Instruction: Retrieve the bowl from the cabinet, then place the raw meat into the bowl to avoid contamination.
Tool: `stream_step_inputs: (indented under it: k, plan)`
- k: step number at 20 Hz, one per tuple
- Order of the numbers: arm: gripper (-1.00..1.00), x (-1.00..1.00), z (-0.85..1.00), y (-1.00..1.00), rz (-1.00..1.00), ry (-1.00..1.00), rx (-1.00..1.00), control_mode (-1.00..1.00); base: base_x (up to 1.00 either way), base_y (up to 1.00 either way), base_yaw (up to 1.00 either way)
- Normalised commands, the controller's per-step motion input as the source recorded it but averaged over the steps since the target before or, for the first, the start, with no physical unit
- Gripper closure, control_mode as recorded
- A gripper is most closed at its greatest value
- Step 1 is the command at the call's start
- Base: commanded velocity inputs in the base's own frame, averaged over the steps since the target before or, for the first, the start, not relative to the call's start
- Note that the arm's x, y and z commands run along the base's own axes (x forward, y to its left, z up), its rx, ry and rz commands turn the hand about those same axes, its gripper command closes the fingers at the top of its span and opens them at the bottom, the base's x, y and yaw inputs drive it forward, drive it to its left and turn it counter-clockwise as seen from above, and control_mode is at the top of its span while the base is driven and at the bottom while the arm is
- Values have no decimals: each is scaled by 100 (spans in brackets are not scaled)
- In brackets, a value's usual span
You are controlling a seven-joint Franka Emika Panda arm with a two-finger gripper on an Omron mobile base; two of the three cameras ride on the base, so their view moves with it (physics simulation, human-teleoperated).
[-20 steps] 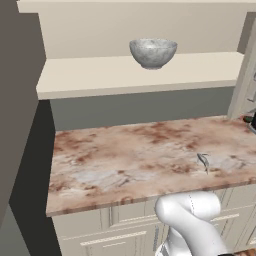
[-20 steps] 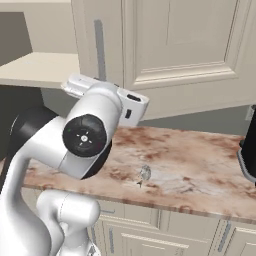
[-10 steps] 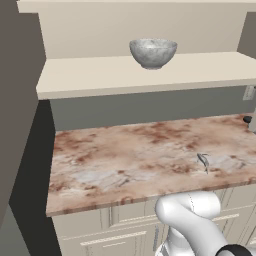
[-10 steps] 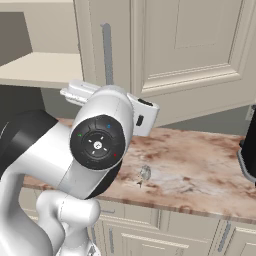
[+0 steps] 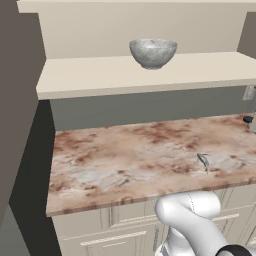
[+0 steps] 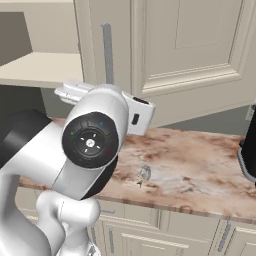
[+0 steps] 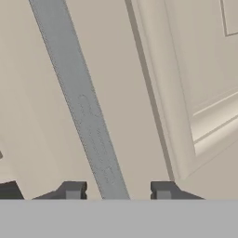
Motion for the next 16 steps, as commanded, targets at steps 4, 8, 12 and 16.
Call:
stream_step_inputs:
  k: [4, 8, 12, 16]
  plan:
    - [-100, -25, 23, -24, 0, -7, 5, -100, 0, 0, 0]
    - [-100, -40, 31, -41, 0, -3, 7, -100, 0, 0, 0]
    - [-100, -50, 24, -27, 0, 0, 3, -100, 0, 0, 0]
    - [-100, -72, -27, 8, 1, -1, -12, -100, 0, 0, 0]
